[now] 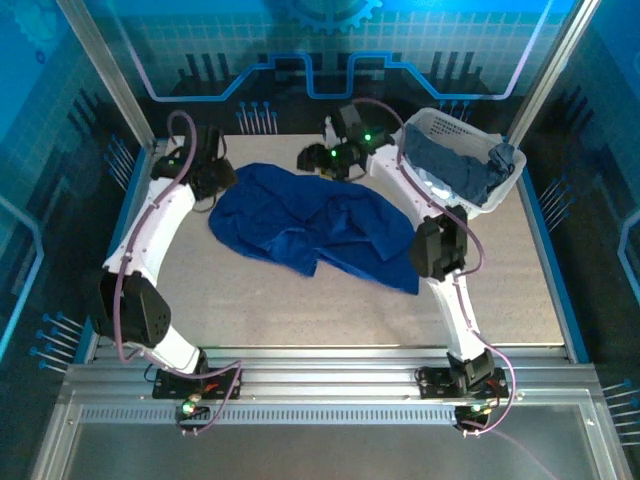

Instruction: Fold and stack the t-shirts

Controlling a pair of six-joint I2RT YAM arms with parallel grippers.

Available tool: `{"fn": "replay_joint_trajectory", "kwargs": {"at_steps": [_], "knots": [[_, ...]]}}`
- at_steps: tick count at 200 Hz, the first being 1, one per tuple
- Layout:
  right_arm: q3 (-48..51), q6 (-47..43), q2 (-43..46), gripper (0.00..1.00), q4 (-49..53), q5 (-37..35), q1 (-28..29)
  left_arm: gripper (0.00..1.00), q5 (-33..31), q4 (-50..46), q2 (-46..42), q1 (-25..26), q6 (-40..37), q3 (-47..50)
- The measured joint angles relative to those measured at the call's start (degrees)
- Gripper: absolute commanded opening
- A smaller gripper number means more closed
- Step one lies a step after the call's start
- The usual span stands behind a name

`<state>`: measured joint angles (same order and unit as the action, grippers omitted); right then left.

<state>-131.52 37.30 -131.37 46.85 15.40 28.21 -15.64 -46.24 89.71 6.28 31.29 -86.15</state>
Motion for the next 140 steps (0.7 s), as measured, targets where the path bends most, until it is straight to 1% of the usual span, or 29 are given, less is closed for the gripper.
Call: {"fn": "replay_joint_trajectory", "kwargs": {"at_steps": [6,25,36,44,54,69,87,103,109,126,140], "knots": [[6.3,0.2,3.9,0.64,-1.0,-0.5,0.0,0.53,0.4,-0.6,-1.3,0.6,0.7,2.3],[20.7,0.4,15.8,0.59,-3.3,-2.8,-0.5,0.47,3.2,-2.0,-6.1,2.3,4.6,9.5],[28.3,0.6,23.5,0.52,-4.9,-4.4,-1.0,0.43,5.4,-2.4,-9.3,3.2,7.3,14.1],[33.5,0.6,28.7,0.48,-5.9,-5.5,-1.4,0.42,7.3,-2.7,-11.4,4.3,9.8,17.4],[40.5,1.1,35.5,0.46,-7.3,-6.7,-1.9,0.43,9.6,-2.5,-13.1,5.8,12.5,21.0],[50.2,1.0,43.6,0.43,-8.1,-8.8,-3.0,0.44,12.3,-1.8,-13.1,8.3,16.2,24.9],[61.0,1.0,49.6,0.43,-7.9,-10.5,-4.8,0.47,14.2,0.0,-10.5,9.9,19.4,27.6],[66.8,1.1,50.9,0.45,-5.8,-12.0,-6.6,0.49,14.7,1.7,-7.9,9.8,21.1,28.7],[70.0,1.2,51.7,0.46,-7.8,-11.4,-7.9,0.49,15.1,2.5,-6.7,9.4,21.8,28.7],[79.4,1.9,55.5,0.48,-7.5,-10.8,-13.9,0.50,15.3,5.7,-2.4,7.7,23.0,28.7],[84.2,2.3,57.0,0.49,-6.3,-10.5,-18.7,0.50,15.3,7.8,0.6,6.2,23.8,28.7]]}}
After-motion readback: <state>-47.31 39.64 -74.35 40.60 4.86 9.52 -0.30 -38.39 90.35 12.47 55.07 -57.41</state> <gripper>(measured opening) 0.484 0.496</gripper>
